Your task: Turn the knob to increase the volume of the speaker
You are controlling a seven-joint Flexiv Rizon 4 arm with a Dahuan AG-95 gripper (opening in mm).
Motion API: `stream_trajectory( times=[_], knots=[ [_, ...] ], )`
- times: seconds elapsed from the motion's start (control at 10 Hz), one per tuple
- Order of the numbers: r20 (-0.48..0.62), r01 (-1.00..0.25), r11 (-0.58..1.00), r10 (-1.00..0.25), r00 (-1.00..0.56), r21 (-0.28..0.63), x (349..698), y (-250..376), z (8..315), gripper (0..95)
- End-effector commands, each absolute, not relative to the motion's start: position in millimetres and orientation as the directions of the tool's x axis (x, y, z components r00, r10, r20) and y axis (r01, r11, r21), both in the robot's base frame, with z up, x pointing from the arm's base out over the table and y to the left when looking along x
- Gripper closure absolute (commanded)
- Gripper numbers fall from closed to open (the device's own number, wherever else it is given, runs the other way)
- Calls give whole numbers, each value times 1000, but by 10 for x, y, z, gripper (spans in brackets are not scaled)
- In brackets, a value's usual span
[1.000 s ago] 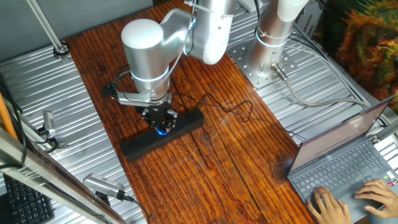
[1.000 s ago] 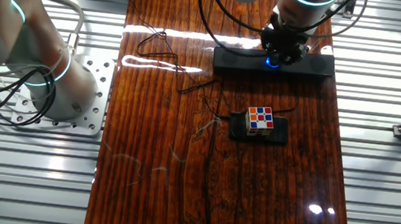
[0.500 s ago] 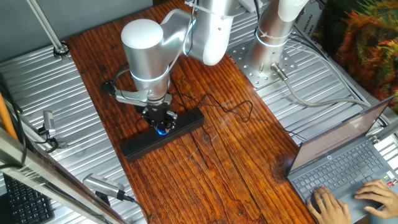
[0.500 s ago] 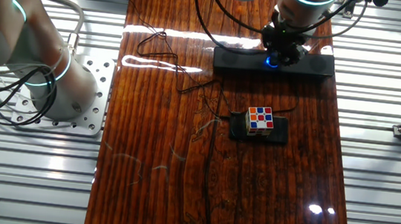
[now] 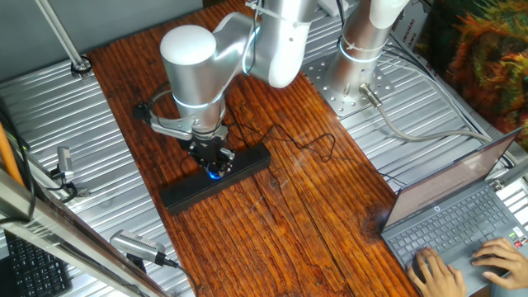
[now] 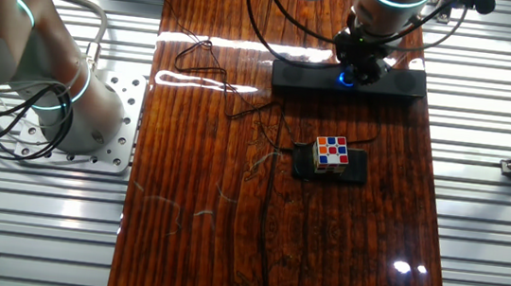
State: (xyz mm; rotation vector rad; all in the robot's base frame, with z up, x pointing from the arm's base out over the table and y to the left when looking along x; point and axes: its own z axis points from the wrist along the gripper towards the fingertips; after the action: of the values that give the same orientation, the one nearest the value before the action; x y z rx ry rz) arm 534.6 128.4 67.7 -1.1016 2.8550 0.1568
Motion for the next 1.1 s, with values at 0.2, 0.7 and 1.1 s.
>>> stream_trajectory(
  times=[0.2, 0.7, 1.1],
  knots=[
    [-110, -627, 775, -618, -778, 77, 5342, 1281, 678, 950],
    [-105, -544, 834, -535, -839, 95, 5342, 1281, 678, 950],
    [-100, -477, 872, -467, -878, 112, 5342, 1281, 678, 950]
  ],
)
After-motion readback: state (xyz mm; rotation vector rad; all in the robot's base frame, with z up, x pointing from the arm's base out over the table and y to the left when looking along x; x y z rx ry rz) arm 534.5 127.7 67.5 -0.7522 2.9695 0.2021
